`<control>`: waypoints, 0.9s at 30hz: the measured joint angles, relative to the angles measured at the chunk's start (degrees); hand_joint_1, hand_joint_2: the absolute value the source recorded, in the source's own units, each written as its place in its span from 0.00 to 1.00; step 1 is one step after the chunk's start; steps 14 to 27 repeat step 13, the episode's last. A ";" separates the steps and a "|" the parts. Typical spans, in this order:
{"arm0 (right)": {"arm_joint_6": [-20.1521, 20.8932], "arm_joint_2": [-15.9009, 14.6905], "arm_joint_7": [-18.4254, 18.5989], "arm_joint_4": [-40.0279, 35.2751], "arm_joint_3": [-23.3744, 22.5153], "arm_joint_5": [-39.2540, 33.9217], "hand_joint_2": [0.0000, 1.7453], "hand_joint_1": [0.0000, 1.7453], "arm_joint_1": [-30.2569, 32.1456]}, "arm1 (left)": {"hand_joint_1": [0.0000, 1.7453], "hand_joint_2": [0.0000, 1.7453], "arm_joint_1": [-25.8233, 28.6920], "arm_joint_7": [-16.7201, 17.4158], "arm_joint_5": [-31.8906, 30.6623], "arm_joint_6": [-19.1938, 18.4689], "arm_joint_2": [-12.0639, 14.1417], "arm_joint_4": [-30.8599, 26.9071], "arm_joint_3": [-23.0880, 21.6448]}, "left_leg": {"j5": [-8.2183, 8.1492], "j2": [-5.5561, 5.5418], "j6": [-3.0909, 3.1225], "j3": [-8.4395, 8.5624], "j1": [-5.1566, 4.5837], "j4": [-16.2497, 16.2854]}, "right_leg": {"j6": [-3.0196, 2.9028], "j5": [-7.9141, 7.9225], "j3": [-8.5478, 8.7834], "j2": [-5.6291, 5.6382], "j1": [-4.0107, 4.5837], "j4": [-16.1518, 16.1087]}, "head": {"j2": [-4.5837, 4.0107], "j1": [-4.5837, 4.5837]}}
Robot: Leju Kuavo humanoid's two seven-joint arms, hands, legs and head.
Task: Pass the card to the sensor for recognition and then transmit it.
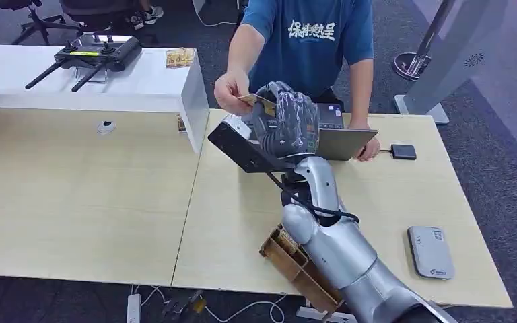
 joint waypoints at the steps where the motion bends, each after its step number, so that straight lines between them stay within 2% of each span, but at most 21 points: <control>1: 0.02 0.00 0.00 0.07 -0.02 0.04 1.00 0.78 0.01 | 0.00 0.00 0.00 -0.02 0.26 0.07 0.06 0.00 -0.26 | 0.00 0.00 0.00 0.00 0.00 0.00 | 0.00 0.00 -0.01 0.00 0.00 0.00 | 0.00 0.00; 2: 0.09 0.00 0.00 0.15 -0.02 0.15 1.00 0.21 0.01 | 0.00 0.00 0.00 -0.02 0.61 0.18 0.13 0.00 -0.48 | 0.00 0.00 0.00 -0.01 0.00 0.00 | 0.00 0.00 -0.01 0.00 0.00 0.00 | 0.00 0.00; 3: 0.11 0.00 0.00 0.20 -0.02 0.24 1.00 0.00 0.05 | 0.00 0.00 0.00 -0.02 0.74 0.30 0.22 0.00 -0.78 | 0.00 0.00 0.00 -0.01 0.00 0.00 | 0.00 0.00 -0.01 0.00 0.00 0.00 | 0.00 0.00; 13: 0.26 0.00 0.02 0.24 -0.04 -0.52 1.00 0.00 0.39 | 0.00 0.00 0.09 -0.11 2.67 0.98 0.74 -0.20 -3.08 | 0.00 0.01 0.00 0.00 0.00 0.00 | 0.00 0.00 -0.01 0.00 0.00 0.00 | 0.00 0.00; 27: 0.26 0.00 0.02 0.24 -0.04 -0.52 1.00 0.00 0.39 | 0.00 0.00 0.09 -0.11 2.67 0.98 0.74 -0.20 -3.08 | 0.00 0.01 0.00 0.00 0.00 0.00 | 0.00 0.00 -0.01 0.00 0.00 0.00 | 0.00 0.00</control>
